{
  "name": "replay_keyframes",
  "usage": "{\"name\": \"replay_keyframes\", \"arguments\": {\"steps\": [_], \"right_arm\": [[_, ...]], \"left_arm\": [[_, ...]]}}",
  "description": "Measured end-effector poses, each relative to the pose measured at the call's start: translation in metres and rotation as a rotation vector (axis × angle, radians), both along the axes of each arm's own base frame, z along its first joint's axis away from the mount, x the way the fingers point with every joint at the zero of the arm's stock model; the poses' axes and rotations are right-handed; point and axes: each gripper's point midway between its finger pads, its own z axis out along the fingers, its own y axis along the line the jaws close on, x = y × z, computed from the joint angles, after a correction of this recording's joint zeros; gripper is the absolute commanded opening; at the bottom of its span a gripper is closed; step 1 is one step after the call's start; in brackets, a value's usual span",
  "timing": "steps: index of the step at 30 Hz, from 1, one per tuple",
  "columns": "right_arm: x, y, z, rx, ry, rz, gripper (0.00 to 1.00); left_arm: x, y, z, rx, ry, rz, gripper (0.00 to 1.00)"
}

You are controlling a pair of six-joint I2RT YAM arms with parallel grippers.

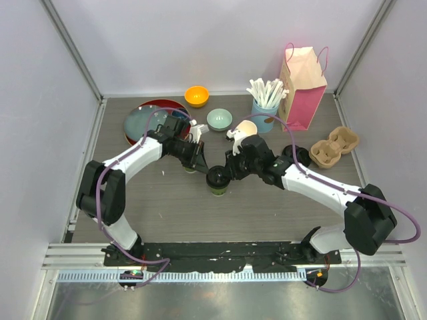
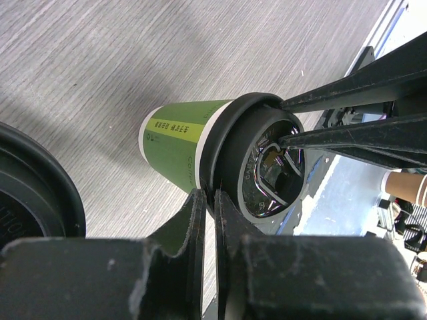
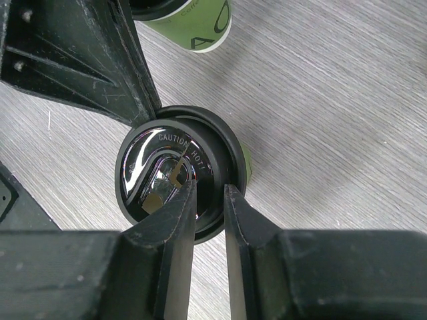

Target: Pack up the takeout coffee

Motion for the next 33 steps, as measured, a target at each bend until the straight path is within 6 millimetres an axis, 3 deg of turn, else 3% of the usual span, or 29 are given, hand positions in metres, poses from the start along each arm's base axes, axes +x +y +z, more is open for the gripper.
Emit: {"name": "replay_keyframes", "arguments": {"steps": [14, 24, 33], "right_arm": [[0.0, 0.001, 0.001, 0.038, -0.007, 0.0, 0.27], [-0.002, 0.001, 0.004, 0.031, -0.003, 0.017, 0.38], [-0.005, 0.001, 0.007, 0.007, 0.006, 0.031, 0.52]], "left_arm": [[0.002, 0.0, 0.006, 0.005, -0.017, 0.006, 0.1], [0.007, 0.0, 0.009, 0.054, -0.067, 0.009, 0.25], [0.02, -0.004, 0.02, 0.057, -0.131, 0.013, 0.28]]}}
